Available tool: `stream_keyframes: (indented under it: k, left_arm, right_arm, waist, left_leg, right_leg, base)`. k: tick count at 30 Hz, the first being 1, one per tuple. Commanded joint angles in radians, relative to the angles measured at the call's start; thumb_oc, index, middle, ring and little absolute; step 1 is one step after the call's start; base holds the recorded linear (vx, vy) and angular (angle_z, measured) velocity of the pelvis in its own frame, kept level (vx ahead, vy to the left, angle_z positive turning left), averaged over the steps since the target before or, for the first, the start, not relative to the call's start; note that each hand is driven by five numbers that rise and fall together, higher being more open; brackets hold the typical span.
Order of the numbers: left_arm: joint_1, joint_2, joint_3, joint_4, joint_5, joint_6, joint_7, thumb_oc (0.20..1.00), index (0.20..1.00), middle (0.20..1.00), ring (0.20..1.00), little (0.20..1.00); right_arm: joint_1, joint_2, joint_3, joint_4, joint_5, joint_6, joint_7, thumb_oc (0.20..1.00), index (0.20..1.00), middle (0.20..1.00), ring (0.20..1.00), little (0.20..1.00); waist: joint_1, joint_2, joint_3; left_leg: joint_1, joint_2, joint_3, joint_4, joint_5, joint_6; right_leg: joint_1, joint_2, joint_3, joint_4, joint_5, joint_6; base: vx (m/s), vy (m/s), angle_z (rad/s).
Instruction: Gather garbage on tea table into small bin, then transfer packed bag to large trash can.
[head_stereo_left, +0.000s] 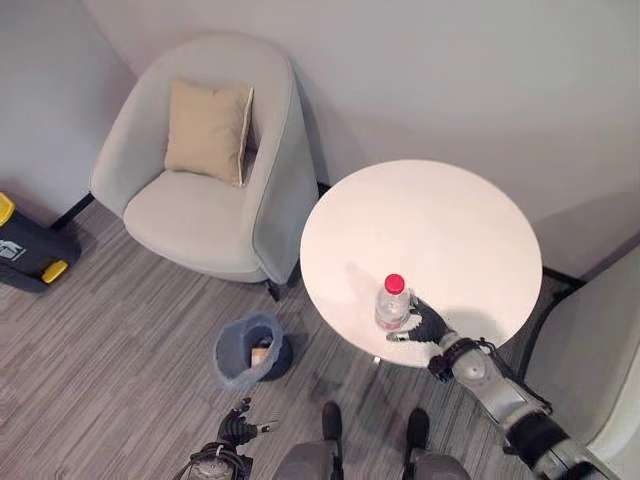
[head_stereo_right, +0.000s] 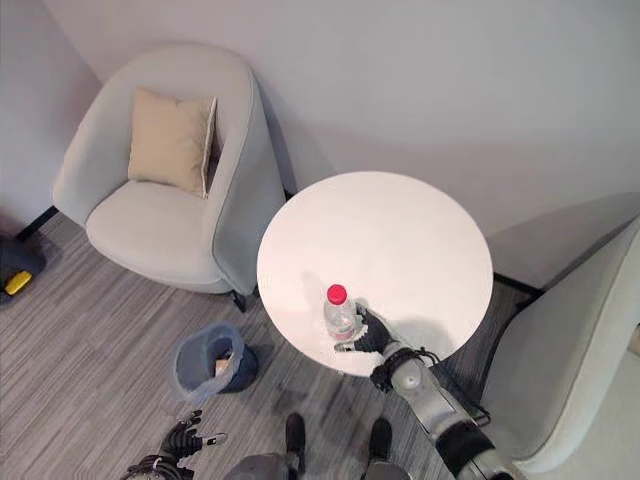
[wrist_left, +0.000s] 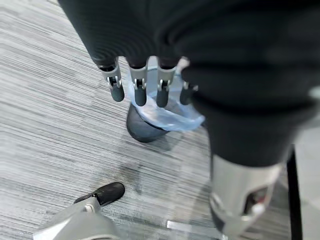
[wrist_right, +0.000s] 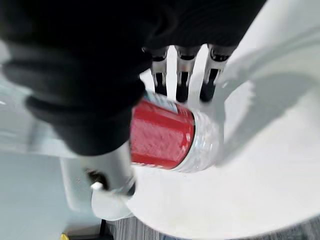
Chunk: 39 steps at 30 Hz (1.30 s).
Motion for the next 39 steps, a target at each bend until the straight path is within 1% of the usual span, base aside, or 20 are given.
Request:
stream_keyframes:
  k: [1, 5, 11, 16, 18, 20, 22, 25, 26, 27, 28, 29, 30, 31, 32, 33, 36, 37, 38, 39]
  left_arm:
    - [-0.06, 0.046, -0.026, -0.011, -0.035, -0.033, 0.022, 1.0, 1.0, 1.0, 1.0, 1.0]
    - [-0.054, 0.05, -0.022, -0.033, -0.033, -0.032, 0.018, 1.0, 1.0, 1.0, 1.0, 1.0]
    - [-0.048, 0.049, -0.009, -0.031, -0.018, -0.026, 0.004, 1.0, 1.0, 1.0, 1.0, 1.0]
    - [-0.038, 0.052, 0.009, -0.034, -0.017, -0.021, 0.002, 1.0, 1.0, 1.0, 1.0, 1.0]
    - [-0.031, 0.053, 0.015, -0.04, -0.024, -0.021, 0.004, 1.0, 1.0, 1.0, 1.0, 1.0]
    - [-0.037, 0.056, 0.016, -0.055, -0.034, -0.023, 0.007, 1.0, 1.0, 1.0, 1.0, 1.0]
    - [-0.04, 0.052, 0.011, -0.067, -0.036, -0.023, 0.005, 1.0, 1.0, 1.0, 1.0, 1.0]
    - [-0.04, 0.041, 0.004, -0.055, -0.022, -0.017, 0.006, 1.0, 1.0, 1.0, 1.0, 1.0]
    - [-0.043, 0.037, -0.002, -0.047, -0.012, -0.015, 0.009, 1.0, 1.0, 1.0, 1.0, 1.0]
    - [-0.044, 0.035, -0.007, -0.045, -0.001, -0.012, 0.008, 1.0, 1.0, 1.0, 1.0, 1.0]
    - [-0.053, 0.037, -0.012, -0.048, 0.012, -0.01, 0.008, 1.0, 1.0, 1.0, 1.0, 1.0]
    - [-0.056, 0.037, -0.014, -0.055, 0.017, -0.01, 0.0, 1.0, 1.0, 1.0, 1.0, 1.0]
    - [-0.057, 0.038, -0.017, -0.055, 0.028, -0.006, -0.004, 1.0, 1.0, 1.0, 1.0, 1.0]
    - [-0.059, 0.035, -0.026, -0.047, 0.043, -0.005, -0.005, 1.0, 1.0, 1.0, 1.0, 1.0]
    - [-0.059, 0.034, -0.027, -0.046, 0.044, -0.006, -0.005, 1.0, 1.0, 1.0, 1.0, 1.0]
    - [-0.066, 0.035, -0.036, -0.037, 0.061, -0.009, -0.009, 1.0, 1.0, 1.0, 1.0, 1.0]
    - [-0.07, 0.049, -0.028, -0.036, 0.073, -0.007, -0.008, 1.0, 1.0, 1.0, 1.0, 1.0]
    - [-0.07, 0.049, -0.028, -0.036, 0.073, -0.007, -0.008, 1.0, 1.0, 1.0, 1.0, 1.0]
    - [-0.081, 0.067, -0.017, -0.02, 0.076, -0.004, 0.004, 1.0, 1.0, 1.0, 1.0, 1.0]
    - [-0.08, 0.069, -0.015, -0.022, 0.075, -0.004, 0.005, 1.0, 1.0, 1.0, 1.0, 1.0]
  right_arm:
    - [-0.06, 0.036, 0.006, -0.032, 0.042, -0.031, -0.031, 0.2, 0.2, 0.2, 0.2, 0.2]
    - [-0.034, 0.02, -0.029, -0.063, 0.063, -0.035, -0.042, 0.2, 0.2, 0.2, 0.2, 0.2]
    - [0.037, -0.025, -0.103, -0.165, 0.074, -0.046, -0.036, 0.2, 0.2, 0.2, 0.2, 0.2]
    - [0.069, -0.051, -0.122, -0.281, 0.078, -0.066, -0.008, 0.2, 0.2, 0.2, 0.2, 0.2]
    - [0.081, -0.053, -0.127, -0.323, 0.091, -0.081, 0.0, 0.2, 0.2, 0.2, 0.2, 0.2]
    - [0.077, -0.059, -0.134, -0.351, 0.104, -0.091, -0.006, 0.2, 0.2, 0.2, 0.2, 0.2]
    - [0.07, -0.062, -0.133, -0.36, 0.099, -0.095, -0.016, 0.2, 0.2, 0.2, 0.2, 0.2]
    - [0.066, -0.072, -0.131, -0.364, 0.074, -0.09, -0.026, 0.2, 0.2, 0.2, 0.2, 0.2]
    - [0.064, -0.075, -0.131, -0.363, 0.067, -0.09, -0.032, 0.2, 0.2, 0.2, 0.2, 0.2]
    - [0.069, -0.079, -0.134, -0.363, 0.063, -0.09, -0.034, 0.2, 0.2, 0.2, 0.2, 0.2]
    - [0.072, -0.086, -0.145, -0.363, 0.056, -0.086, -0.038, 0.2, 0.2, 0.2, 0.2, 0.2]
    - [0.08, -0.093, -0.155, -0.367, 0.049, -0.08, -0.037, 0.2, 0.2, 0.2, 0.2, 0.2]
    - [0.092, -0.096, -0.163, -0.372, 0.041, -0.076, -0.036, 0.2, 0.2, 0.2, 0.2, 0.2]
    - [0.099, -0.095, -0.171, -0.372, 0.035, -0.071, -0.038, 0.2, 0.2, 0.2, 0.2, 0.2]
    - [0.101, -0.096, -0.172, -0.373, 0.035, -0.071, -0.038, 0.2, 0.2, 0.2, 0.2, 0.2]
    - [0.106, -0.084, -0.176, -0.363, 0.026, -0.062, -0.037, 0.2, 0.2, 0.2, 0.2, 0.2]
    - [0.093, -0.055, -0.166, -0.359, 0.022, -0.058, -0.033, 0.2, 0.2, 0.2, 0.2, 0.2]
    - [0.093, -0.055, -0.166, -0.359, 0.022, -0.058, -0.033, 0.2, 0.2, 0.2, 0.2, 0.2]
    - [0.081, -0.036, -0.144, -0.361, 0.028, -0.06, -0.031, 0.2, 0.2, 0.2, 0.2, 0.2]
    - [0.081, -0.034, -0.142, -0.361, 0.029, -0.06, -0.03, 0.2, 0.2, 0.2, 0.2, 0.2]
  waist:
    - [0.024, -0.056, 0.006]
    - [0.023, -0.06, -0.003]
    - [0.009, -0.088, -0.035]
    - [0.002, -0.102, -0.052]
    - [0.003, -0.106, -0.044]
    - [0.012, -0.11, -0.026]
    - [0.011, -0.109, -0.017]
    - [-0.007, -0.112, -0.025]
    - [-0.015, -0.115, -0.028]
    - [-0.026, -0.117, -0.033]
    - [-0.043, -0.115, -0.041]
    - [-0.055, -0.107, -0.054]
    - [-0.061, -0.095, -0.067]
    - [-0.067, -0.085, -0.078]
    - [-0.068, -0.085, -0.079]
    - [-0.072, -0.083, -0.089]
    - [-0.066, -0.089, -0.074]
    - [-0.066, -0.09, -0.074]
    - [-0.062, -0.094, -0.051]
    - [-0.063, -0.095, -0.048]
  left_leg:
    - [-0.029, -0.034, 0.005, 0.063, -0.076, -0.025]
    - [-0.022, -0.036, -0.001, 0.053, -0.075, -0.025]
    - [0.013, -0.035, 0.0, 0.032, -0.083, -0.026]
    - [0.037, -0.029, 0.0, 0.036, -0.092, -0.03]
    - [0.019, -0.026, -0.008, 0.073, -0.09, -0.04]
    - [-0.042, -0.026, -0.009, 0.136, -0.083, -0.059]
    - [-0.085, -0.018, 0.032, 0.184, -0.085, -0.059]
    - [-0.068, 0.036, 0.147, 0.197, -0.099, -0.053]
    - [-0.061, 0.06, 0.181, 0.205, -0.098, -0.056]
    - [-0.038, 0.086, 0.214, 0.198, -0.109, -0.072]
    - [-0.02, 0.129, 0.295, 0.182, -0.089, -0.079]
    - [0.006, 0.147, 0.341, 0.153, -0.081, -0.084]
    - [0.031, 0.147, 0.358, 0.119, -0.08, -0.086]
    - [0.039, 0.134, 0.352, 0.1, -0.083, -0.083]
    - [0.04, 0.132, 0.35, 0.097, -0.083, -0.081]
    - [0.044, 0.093, 0.334, 0.094, -0.104, -0.064]
    - [0.056, 0.048, 0.33, 0.091, -0.146, -0.019]
    - [0.056, 0.047, 0.33, 0.091, -0.146, -0.018]
    - [0.053, 0.022, 0.318, 0.098, -0.167, 0.006]
    - [0.053, 0.019, 0.317, 0.099, -0.172, 0.011]
  right_leg:
    - [-0.009, -0.024, 0.036, 0.141, -0.215, 0.021]
    - [0.002, -0.026, 0.026, 0.129, -0.215, 0.023]
    - [0.04, -0.026, 0.016, 0.115, -0.221, 0.024]
    - [0.064, -0.018, 0.012, 0.121, -0.236, 0.02]
    - [0.068, -0.016, 0.004, 0.123, -0.245, 0.013]
    - [0.066, -0.025, -0.013, 0.125, -0.249, 0.003]
    - [0.061, -0.037, -0.051, 0.123, -0.248, -0.001]
    - [0.074, -0.059, -0.11, 0.103, -0.232, 0.005]
    - [0.082, -0.072, -0.132, 0.097, -0.224, 0.011]
    - [0.096, -0.081, -0.147, 0.097, -0.236, 0.019]
    - [0.097, -0.095, -0.188, 0.1, -0.232, 0.025]
    - [0.099, -0.101, -0.209, 0.101, -0.231, 0.031]
    - [0.099, -0.103, -0.223, 0.11, -0.233, 0.035]
    - [0.106, -0.114, -0.232, 0.122, -0.233, 0.043]
    - [0.107, -0.116, -0.234, 0.124, -0.234, 0.045]
    - [0.106, -0.163, -0.243, 0.171, -0.227, 0.058]
    - [0.063, -0.236, -0.21, 0.303, -0.217, 0.077]
    - [0.062, -0.237, -0.209, 0.305, -0.217, 0.077]
    - [0.019, -0.262, -0.166, 0.393, -0.2, 0.088]
    - [0.005, -0.265, -0.152, 0.416, -0.2, 0.09]
  base:
    - [0.01, 0.01, 0.14]
    - [0.03, 0.013, 0.16]
    - [0.04, -0.017, 0.12]
    - [0.02, -0.051, 0.01]
    - [-0.05, -0.069, 0.01]
    - [-0.15, -0.068, 0.11]
    - [-0.15, -0.019, 0.51]
    - [-0.05, 0.061, 1.0]
    - [0.08, 0.102, 0.7]
    - [0.07, 0.14, 0.64]
    - [0.1, 0.181, 0.86]
    - [0.07, 0.205, 0.9]
    - [0.15, 0.241, 1.01]
    - [0.13, 0.171, 0.84]
    - [0.22, 0.343, 0.97]
    - [0.2, 0.327, 0.87]
    - [0.16, 0.296, 0.44]
    - [0.13, 0.23, 0.09]
    - [0.11, 0.169, 0.09]
    - [0.14, 0.225, 0.16]
